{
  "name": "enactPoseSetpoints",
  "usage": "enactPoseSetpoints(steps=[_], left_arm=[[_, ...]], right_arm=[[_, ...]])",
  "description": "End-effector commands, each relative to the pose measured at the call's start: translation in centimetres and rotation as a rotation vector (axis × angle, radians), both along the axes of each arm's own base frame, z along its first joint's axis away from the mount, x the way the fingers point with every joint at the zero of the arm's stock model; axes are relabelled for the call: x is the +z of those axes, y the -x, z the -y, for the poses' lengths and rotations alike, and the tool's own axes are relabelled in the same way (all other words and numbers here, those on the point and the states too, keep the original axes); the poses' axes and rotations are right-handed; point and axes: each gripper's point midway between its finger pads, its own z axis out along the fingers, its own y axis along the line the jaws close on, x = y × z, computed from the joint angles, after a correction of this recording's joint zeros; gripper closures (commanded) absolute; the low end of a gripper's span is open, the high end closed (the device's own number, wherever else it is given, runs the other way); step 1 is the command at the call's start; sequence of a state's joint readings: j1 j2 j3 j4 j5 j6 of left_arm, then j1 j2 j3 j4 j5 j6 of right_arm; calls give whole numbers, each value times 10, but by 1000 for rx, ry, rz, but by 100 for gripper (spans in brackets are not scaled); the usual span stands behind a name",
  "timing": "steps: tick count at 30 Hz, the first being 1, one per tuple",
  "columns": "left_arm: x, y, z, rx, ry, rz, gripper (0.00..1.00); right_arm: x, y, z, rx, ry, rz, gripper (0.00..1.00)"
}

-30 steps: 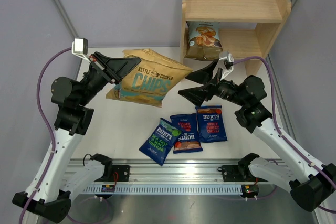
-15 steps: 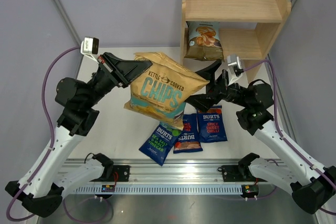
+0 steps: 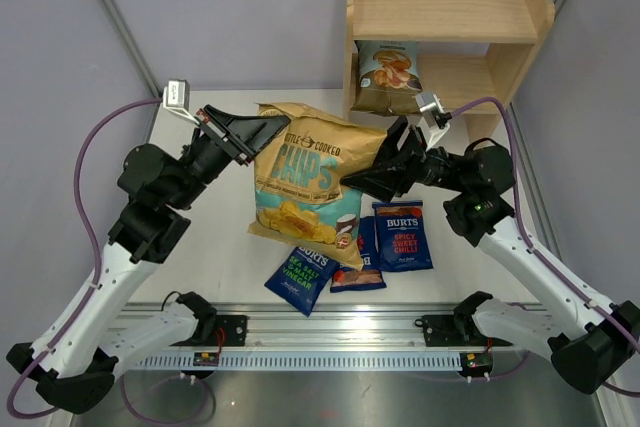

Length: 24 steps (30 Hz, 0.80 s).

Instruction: Place and organize the chips bags onto the shelf

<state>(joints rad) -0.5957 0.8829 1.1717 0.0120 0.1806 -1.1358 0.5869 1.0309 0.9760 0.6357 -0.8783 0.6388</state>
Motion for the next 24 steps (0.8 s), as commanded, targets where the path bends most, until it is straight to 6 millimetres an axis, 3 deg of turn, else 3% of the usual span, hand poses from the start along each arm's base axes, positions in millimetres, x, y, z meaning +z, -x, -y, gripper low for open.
enactPoseSetpoints(steps=[1,5,6,7,8,10,11,14,15,19,24], left_arm=[[11,-6,-19,119,7,42,100],[11,-5,-22,139,-18,71,99],[12,-4,-22,139,-25,81,95],[13,-2,-23,139,-33,95,87],[10,-1,-23,140,-59,121,69],[12,5,-26,145,-67,154,52],[6,4,-26,149,-84,166,28],[3,9,-29,157,-111,210,5],[1,12,-28,147,-123,229,1],[7,37,-24,85,-172,400,1],[3,97,-5,-185,-252,672,1]], right_arm=[[25,8,2,16,-45,-21,47],[21,-2,0,-15,-46,-81,67],[20,-4,-1,-11,-46,-96,72],[20,-2,-1,-2,-48,-97,73],[20,-1,-1,5,-51,-101,74],[23,4,1,24,-70,-103,78],[25,6,2,30,-77,-100,80],[31,14,6,54,-95,-91,80],[33,17,7,63,-99,-91,80],[39,24,8,94,-94,-90,81],[42,38,7,201,-50,-108,81]])
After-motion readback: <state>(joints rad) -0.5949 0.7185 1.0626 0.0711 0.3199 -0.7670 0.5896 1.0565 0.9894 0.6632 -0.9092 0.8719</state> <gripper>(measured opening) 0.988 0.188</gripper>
